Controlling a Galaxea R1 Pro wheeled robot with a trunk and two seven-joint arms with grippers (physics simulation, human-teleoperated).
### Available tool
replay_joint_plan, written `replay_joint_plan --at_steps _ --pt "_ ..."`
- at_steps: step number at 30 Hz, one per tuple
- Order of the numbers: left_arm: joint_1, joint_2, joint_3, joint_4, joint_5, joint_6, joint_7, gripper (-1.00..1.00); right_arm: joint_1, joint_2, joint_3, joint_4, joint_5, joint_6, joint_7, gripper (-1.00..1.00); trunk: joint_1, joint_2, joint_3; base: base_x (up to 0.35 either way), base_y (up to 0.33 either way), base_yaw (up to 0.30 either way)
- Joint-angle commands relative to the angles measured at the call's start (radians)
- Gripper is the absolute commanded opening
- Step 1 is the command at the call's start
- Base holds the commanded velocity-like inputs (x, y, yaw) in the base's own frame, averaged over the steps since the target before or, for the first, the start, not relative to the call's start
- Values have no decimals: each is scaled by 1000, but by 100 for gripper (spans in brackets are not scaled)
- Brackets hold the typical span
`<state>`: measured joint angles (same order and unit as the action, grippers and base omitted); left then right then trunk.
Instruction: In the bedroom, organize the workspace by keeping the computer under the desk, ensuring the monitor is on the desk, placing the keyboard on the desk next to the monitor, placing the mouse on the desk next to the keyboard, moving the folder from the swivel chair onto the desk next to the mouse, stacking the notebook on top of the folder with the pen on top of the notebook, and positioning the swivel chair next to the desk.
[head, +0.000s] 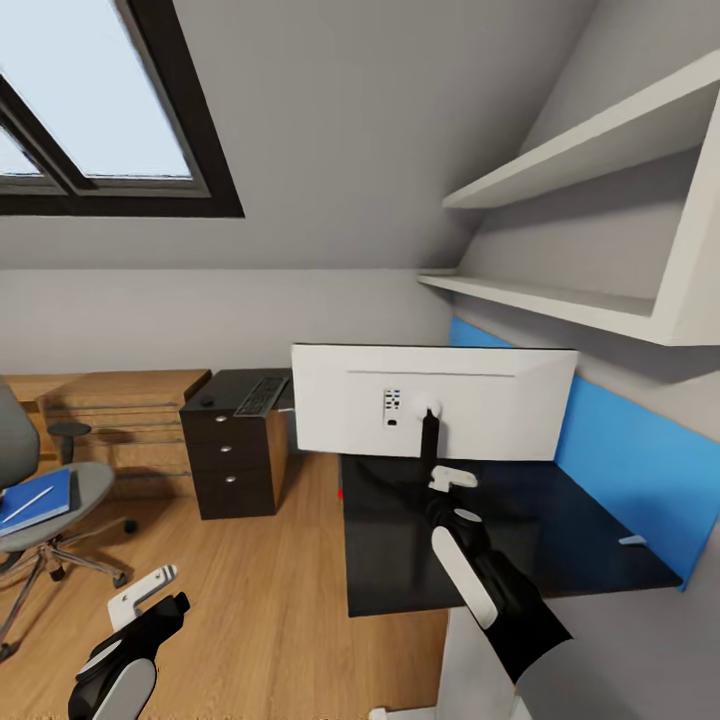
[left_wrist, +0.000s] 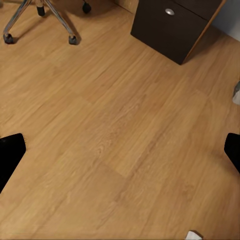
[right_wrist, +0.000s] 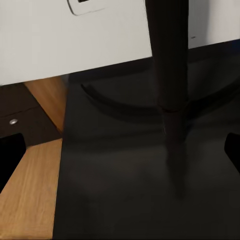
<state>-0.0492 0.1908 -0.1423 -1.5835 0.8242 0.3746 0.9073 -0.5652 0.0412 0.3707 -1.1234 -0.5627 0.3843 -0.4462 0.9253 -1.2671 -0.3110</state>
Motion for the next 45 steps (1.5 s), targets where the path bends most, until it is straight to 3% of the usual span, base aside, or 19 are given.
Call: replay_joint_plan --at_steps 1,19,27,35,39,45 --pt "-1 1 -2 -1 4 4 8 100 -1 0 3 -2 -8 2 -9 100 0 -1 -3 0 0 176" --pt "-1 1 -7 -1 4 4 6 100 1 1 11 -4 -9 4 -6 100 0 -1 -18 11 239 110" --pt "-1 1 -29 2 7 6 8 100 1 0 10 -6 -8 2 -6 100 0 -1 -18 201 277 1" --pt "0 1 -31 2 6 6 7 100 1 1 15 -11 -8 2 -6 100 0 -1 -18 89 79 73" --pt "-1 0 -31 2 6 6 7 100 1 2 37 -13 -7 1 -6 100 0 -1 -18 10 9 235" --pt "-1 0 -32 2 6 5 7 100 1 0 51 -22 -7 1 -6 100 -23 41 1 3 2 237"
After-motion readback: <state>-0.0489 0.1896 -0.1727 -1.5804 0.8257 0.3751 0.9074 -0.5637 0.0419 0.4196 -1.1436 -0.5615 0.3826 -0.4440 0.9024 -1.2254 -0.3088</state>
